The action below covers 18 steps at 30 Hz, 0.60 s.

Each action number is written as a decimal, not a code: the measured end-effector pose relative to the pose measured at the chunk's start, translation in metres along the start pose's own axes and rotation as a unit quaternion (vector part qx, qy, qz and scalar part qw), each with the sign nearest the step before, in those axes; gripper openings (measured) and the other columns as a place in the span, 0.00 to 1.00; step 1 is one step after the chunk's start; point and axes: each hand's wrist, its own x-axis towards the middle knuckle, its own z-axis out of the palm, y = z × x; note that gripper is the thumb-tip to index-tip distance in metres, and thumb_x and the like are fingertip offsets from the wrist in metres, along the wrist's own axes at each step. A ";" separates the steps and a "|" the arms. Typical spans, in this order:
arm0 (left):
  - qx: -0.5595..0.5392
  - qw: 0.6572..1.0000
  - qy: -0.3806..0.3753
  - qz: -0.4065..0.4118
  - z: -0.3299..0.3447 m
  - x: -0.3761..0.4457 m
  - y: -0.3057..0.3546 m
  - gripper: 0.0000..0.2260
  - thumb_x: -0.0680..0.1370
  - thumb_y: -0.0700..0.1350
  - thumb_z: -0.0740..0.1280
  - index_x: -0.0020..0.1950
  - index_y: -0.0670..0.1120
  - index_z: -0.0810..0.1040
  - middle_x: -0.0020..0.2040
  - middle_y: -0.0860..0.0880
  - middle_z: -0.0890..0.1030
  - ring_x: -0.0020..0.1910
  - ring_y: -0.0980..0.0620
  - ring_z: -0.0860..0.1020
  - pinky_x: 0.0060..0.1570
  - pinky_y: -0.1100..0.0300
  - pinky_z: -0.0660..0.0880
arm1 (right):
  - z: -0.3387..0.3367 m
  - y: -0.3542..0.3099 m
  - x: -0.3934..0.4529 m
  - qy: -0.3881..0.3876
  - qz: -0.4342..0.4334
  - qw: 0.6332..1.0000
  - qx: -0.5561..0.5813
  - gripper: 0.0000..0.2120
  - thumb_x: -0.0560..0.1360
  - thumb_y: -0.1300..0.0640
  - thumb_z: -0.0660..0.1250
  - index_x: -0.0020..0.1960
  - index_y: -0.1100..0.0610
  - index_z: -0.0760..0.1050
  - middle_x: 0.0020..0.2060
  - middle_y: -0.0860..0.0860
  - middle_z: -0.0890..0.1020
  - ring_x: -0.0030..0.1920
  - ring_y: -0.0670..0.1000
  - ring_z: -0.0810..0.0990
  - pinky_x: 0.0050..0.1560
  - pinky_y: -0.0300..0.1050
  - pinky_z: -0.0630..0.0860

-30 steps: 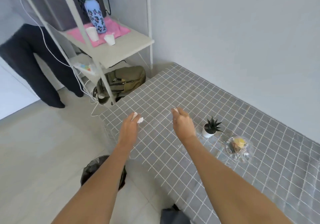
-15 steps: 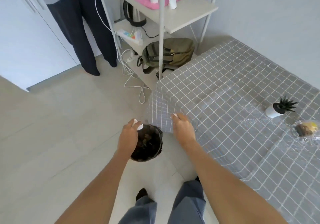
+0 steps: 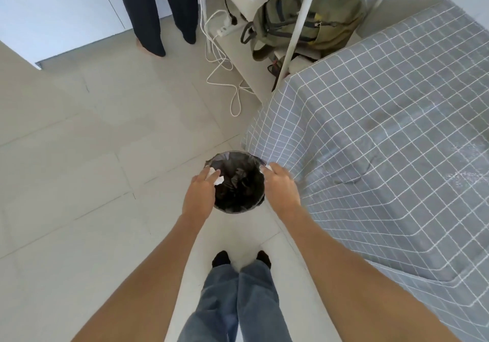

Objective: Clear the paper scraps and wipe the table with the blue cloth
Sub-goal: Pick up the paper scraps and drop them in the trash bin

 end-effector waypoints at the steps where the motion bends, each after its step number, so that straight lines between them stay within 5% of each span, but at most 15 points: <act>1: -0.003 1.000 -0.001 -0.001 0.009 0.007 -0.002 0.21 0.80 0.34 0.58 0.71 0.47 0.70 0.73 0.45 0.66 0.66 0.42 0.69 0.64 0.54 0.68 | 0.010 0.004 0.005 -0.008 0.000 1.000 -0.002 0.21 0.76 0.70 0.59 0.68 0.58 0.70 0.61 0.53 0.74 0.59 0.56 0.73 0.54 0.51 0.76; 7: -0.018 1.000 -0.013 -0.001 0.077 0.053 -0.022 0.21 0.79 0.33 0.58 0.70 0.47 0.71 0.72 0.45 0.68 0.63 0.41 0.72 0.61 0.53 0.71 | 0.082 0.032 0.044 -0.017 -0.022 1.000 -0.014 0.20 0.76 0.69 0.60 0.67 0.59 0.72 0.62 0.56 0.75 0.59 0.59 0.73 0.55 0.52 0.76; 13: -0.009 1.000 -0.021 -0.022 0.144 0.090 -0.057 0.20 0.79 0.34 0.58 0.71 0.47 0.71 0.72 0.44 0.68 0.63 0.41 0.71 0.63 0.50 0.71 | 0.170 0.048 0.078 -0.018 -0.042 0.999 0.001 0.19 0.70 0.71 0.68 0.59 0.60 0.79 0.52 0.57 0.80 0.48 0.60 0.79 0.42 0.54 0.81; 18: -0.015 0.998 -0.022 -0.049 0.180 0.098 -0.086 0.20 0.80 0.34 0.58 0.71 0.46 0.70 0.72 0.44 0.68 0.65 0.41 0.71 0.64 0.51 0.70 | 0.220 0.055 0.099 -0.054 -0.042 0.998 -0.008 0.19 0.75 0.66 0.65 0.65 0.58 0.74 0.60 0.55 0.76 0.55 0.57 0.76 0.48 0.49 0.78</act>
